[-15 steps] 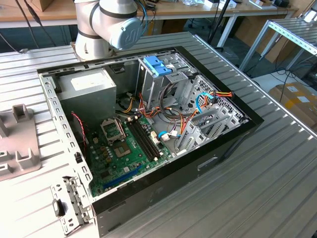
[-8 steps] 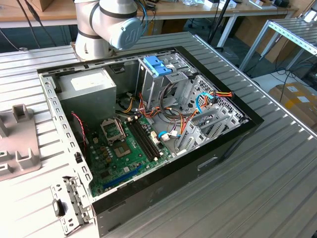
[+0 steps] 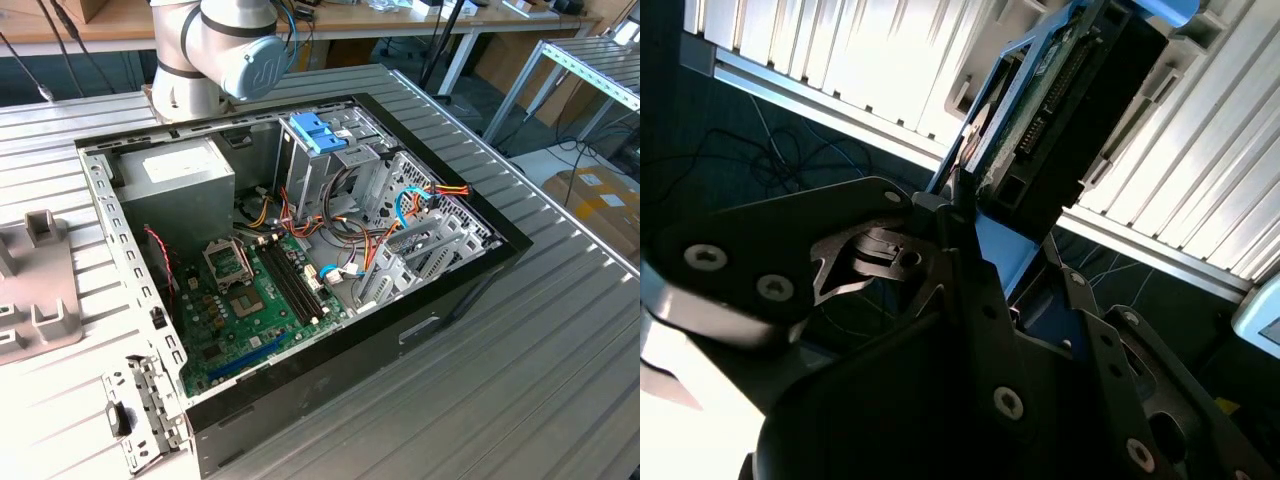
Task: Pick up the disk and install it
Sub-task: 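Pick up the disk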
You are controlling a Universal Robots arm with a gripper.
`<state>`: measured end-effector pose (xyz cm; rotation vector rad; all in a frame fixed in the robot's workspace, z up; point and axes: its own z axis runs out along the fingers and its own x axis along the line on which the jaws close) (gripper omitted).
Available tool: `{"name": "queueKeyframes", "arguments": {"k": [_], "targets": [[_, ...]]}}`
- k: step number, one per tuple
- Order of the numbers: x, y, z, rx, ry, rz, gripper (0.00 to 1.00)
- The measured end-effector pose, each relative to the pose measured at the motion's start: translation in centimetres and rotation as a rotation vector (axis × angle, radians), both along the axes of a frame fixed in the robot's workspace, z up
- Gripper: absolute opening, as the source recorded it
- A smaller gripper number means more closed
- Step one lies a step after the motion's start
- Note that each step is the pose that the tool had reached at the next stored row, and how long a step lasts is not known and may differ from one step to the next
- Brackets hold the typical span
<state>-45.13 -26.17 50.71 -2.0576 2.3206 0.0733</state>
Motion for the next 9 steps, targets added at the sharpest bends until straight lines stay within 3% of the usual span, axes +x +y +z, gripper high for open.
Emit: {"name": "queueKeyframes", "arguments": {"k": [9], "targets": [[0.0, 0.01, 0.74, 0.0015, 0.0002, 0.0, 0.37]]}}
